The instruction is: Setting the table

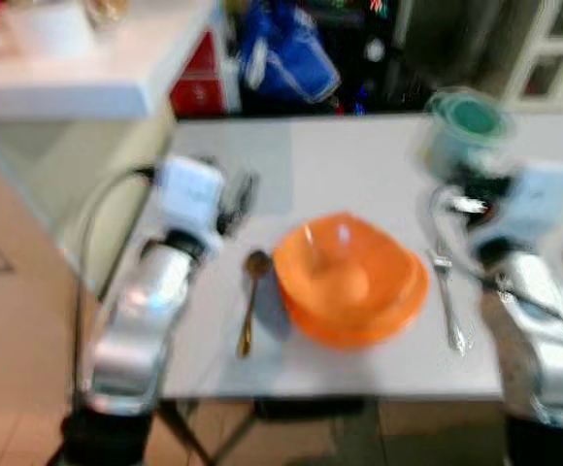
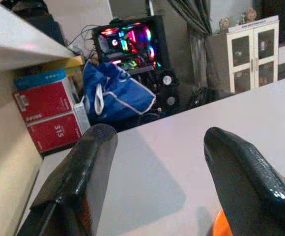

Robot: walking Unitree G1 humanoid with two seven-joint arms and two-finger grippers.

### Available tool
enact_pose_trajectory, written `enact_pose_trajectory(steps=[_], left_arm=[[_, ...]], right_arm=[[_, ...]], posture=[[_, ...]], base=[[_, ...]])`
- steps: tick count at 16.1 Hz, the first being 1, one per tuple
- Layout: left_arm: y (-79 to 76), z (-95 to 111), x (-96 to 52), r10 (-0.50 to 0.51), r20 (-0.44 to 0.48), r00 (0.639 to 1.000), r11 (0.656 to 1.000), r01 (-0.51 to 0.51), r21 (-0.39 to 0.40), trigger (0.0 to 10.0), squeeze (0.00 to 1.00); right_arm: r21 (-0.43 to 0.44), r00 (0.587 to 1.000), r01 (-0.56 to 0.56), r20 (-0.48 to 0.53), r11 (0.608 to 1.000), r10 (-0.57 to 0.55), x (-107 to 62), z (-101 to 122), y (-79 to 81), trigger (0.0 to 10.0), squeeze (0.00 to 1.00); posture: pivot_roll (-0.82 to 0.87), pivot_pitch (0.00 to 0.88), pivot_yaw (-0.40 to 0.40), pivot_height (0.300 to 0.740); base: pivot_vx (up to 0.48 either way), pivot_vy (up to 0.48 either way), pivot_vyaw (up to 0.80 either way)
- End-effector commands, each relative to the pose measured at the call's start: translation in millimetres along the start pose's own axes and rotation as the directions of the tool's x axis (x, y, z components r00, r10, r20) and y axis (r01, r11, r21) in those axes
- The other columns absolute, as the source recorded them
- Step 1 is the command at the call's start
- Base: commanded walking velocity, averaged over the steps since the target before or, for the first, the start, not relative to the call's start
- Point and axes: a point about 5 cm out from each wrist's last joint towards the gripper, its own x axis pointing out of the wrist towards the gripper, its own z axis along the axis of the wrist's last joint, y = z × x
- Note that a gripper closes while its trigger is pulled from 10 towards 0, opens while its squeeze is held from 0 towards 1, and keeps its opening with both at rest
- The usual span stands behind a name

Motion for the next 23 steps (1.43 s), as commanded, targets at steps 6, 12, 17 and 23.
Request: enact_pose_trajectory(steps=[6,12,17,23], left_arm=[[-18.4,-5.3,-12.9,-0.243,-0.01,0.97,0.97,0.243,-0.024,10.0,0.0],[-15.1,0.7,-16.8,-0.398,-0.009,0.918,0.916,0.397,-0.056,10.0,0.0],[-17.8,8.5,-21.1,-0.469,-0.006,0.883,0.882,0.468,-0.057,10.0,0.0],[-19.4,11.4,-21.6,-0.479,-0.01,0.878,0.877,0.477,-0.063,10.0,0.0]], right_arm=[[-0.073,0.999,0.051,-0.012,0.996,-0.052,0.7,2.4,-6.8,10.0,0.0],[-0.115,0.983,-0.012,-0.183,0.993,-0.01,33.4,-43.3,-19.7,10.0,0.0],[-0.147,0.943,0.028,-0.323,0.989,-0.075,59.9,-79.6,-43.0,10.0,0.0],[-0.087,0.938,-0.092,-0.342,0.992,0.057,73.1,-86.7,-35.4,10.0,0.0]], posture=[[-0.04,0.0,0.04,0.74],[0.0,0.0,0.071,0.74],[0.03,0.0,0.082,0.74],[0.04,0.0,0.071,0.74]], base=[[0.0,0.0,0.0],[0.0,0.0,0.0],[0.0,0.0,0.0],[0.0,0.0,0.0]])
